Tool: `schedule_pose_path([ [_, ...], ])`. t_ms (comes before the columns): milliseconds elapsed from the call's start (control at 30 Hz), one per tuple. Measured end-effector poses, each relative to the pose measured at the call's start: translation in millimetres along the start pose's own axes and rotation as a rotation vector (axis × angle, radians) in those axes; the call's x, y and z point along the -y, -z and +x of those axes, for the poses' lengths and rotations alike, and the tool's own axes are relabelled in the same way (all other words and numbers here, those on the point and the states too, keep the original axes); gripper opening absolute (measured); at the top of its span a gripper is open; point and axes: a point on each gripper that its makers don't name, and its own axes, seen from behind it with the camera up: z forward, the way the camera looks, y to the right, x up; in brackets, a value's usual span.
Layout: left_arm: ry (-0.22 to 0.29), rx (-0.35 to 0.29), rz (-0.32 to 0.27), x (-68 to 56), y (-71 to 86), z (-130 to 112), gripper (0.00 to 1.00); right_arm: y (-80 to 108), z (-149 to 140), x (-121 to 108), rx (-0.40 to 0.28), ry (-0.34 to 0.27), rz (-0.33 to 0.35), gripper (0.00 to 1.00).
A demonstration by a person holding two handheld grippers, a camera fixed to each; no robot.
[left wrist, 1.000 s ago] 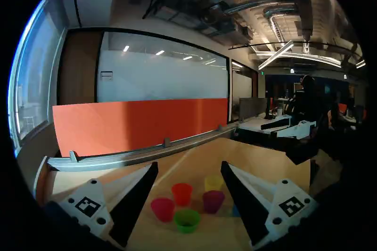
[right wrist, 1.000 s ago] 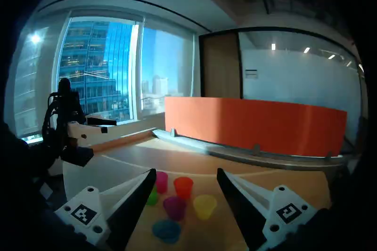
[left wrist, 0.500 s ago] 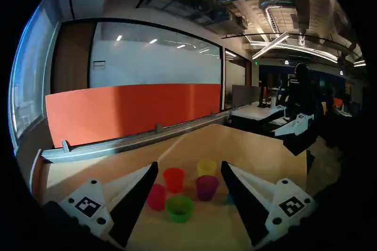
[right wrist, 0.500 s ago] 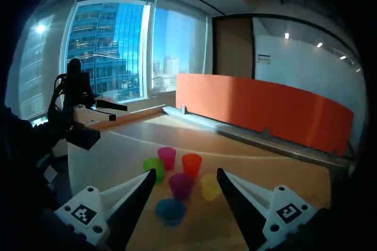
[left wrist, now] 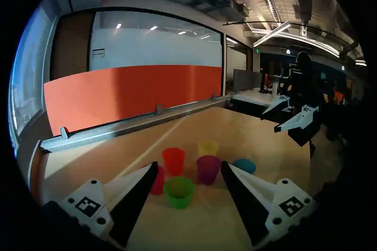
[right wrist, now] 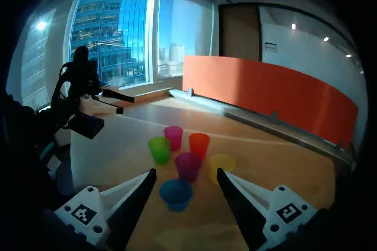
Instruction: Pour water
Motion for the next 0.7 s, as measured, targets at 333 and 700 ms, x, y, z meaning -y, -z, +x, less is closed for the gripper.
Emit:
schedule_pose_path([
  [333, -0.016, 0.070, -0.017, -6.8, -9.5, -37.2, 0.99, -10.2, -31.5, 3.4, 0.056, -0.001, 0.009, 1.00],
  [700, -0.025, 0.138, -0.030, -10.2, -22.1, -71.3, 0.99, -22.8, -56.1, 7.7, 0.105, 0.006, 0.024, 1.00],
])
